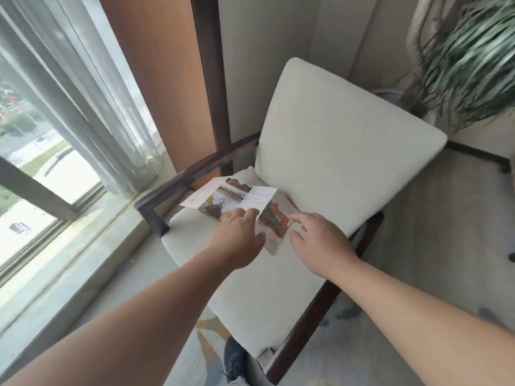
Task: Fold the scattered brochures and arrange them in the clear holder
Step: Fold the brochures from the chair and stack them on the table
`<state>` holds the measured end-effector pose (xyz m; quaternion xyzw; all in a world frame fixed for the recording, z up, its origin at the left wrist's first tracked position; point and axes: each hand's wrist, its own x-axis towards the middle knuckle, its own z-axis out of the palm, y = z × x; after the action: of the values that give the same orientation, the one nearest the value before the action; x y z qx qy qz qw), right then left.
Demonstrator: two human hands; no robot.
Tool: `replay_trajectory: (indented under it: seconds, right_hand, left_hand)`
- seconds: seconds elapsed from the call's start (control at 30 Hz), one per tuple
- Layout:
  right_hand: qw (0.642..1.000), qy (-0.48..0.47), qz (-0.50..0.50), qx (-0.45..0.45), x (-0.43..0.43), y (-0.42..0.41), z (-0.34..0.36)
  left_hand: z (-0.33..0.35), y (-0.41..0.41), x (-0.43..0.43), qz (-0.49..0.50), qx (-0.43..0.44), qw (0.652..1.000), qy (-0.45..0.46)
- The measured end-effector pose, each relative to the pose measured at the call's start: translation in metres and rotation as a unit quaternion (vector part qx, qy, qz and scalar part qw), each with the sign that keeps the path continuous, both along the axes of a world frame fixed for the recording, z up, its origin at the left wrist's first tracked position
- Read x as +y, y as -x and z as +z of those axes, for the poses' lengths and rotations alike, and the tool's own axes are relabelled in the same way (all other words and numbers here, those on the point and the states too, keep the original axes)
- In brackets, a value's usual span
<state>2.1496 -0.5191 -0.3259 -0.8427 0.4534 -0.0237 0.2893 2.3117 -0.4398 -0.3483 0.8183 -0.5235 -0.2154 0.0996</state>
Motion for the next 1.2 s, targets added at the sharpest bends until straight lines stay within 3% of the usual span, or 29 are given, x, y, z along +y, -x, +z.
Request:
replay_trajectory:
  seconds: [0.4, 0.67, 0.9, 1.2]
  right_hand:
    - [0.997, -0.056, -0.035, 0.039, -0.092, -0.033, -0.103]
    - [0.993, -0.103, -0.002, 0.061, -0.134, -0.035, -0.191]
    - [0.989, -0.131, 0.004, 0.066, -0.146, -0.031, -0.233]
    - [0.989, -0.135, 0.008, 0.067, -0.149, -0.033, -0.229]
  left_hand:
    - [-0.115, -0.036, -0.101, -0.019, -0.006, 0.994, -0.103]
    - [-0.233, -0.048, -0.152, 0.032, -0.05, 0.987, -0.15]
    - [-0.294, -0.048, -0.183, 0.093, -0.063, 0.975, -0.191]
    - [-0.273, -0.053, -0.172, 0.128, -0.092, 0.984, -0.082]
